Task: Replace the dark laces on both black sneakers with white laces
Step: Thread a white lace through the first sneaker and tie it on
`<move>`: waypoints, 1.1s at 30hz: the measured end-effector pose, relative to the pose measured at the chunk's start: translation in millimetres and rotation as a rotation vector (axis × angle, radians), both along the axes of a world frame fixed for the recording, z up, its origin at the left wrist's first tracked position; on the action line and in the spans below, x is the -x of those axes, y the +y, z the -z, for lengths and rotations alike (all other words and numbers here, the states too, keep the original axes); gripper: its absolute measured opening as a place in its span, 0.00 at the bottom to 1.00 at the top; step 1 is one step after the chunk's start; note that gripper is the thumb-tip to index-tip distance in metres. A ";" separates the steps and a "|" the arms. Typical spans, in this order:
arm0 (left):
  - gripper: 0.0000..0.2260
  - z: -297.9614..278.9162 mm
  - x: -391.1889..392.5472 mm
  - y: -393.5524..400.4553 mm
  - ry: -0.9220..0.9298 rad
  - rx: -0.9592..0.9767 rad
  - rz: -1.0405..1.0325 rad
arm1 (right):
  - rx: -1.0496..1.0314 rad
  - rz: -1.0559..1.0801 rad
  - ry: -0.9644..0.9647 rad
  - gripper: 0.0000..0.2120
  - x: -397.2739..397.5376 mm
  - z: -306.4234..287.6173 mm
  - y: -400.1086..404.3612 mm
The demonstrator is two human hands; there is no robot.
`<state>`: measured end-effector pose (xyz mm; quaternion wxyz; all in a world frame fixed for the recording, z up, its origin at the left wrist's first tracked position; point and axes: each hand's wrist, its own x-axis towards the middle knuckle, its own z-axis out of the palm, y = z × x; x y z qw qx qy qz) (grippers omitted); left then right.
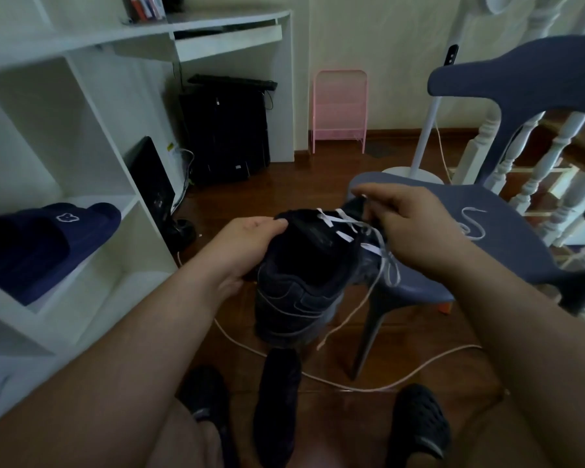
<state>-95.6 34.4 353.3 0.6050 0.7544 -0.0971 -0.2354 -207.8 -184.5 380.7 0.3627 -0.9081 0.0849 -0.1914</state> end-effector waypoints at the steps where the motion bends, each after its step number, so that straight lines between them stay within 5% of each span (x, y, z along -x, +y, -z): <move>1: 0.09 -0.7 1.3 0.3 0.036 0.007 0.019 | -0.026 -0.023 -0.016 0.16 -0.3 -0.2 3.3; 6: 0.12 0.9 8.9 -3.1 0.223 0.128 0.058 | -0.057 -0.081 -0.026 0.05 0.0 -3.7 16.0; 22: 0.12 4.6 7.5 -12.0 0.494 0.277 -0.115 | -0.121 -0.276 0.207 0.07 2.4 -12.1 24.2; 27: 0.13 4.4 9.1 -10.6 0.501 0.280 -0.076 | -0.152 -0.210 0.162 0.06 3.1 -11.0 25.1; 33: 0.15 2.3 11.4 -13.8 0.461 0.279 -0.028 | -0.425 -0.011 0.041 0.07 -1.1 -5.8 20.9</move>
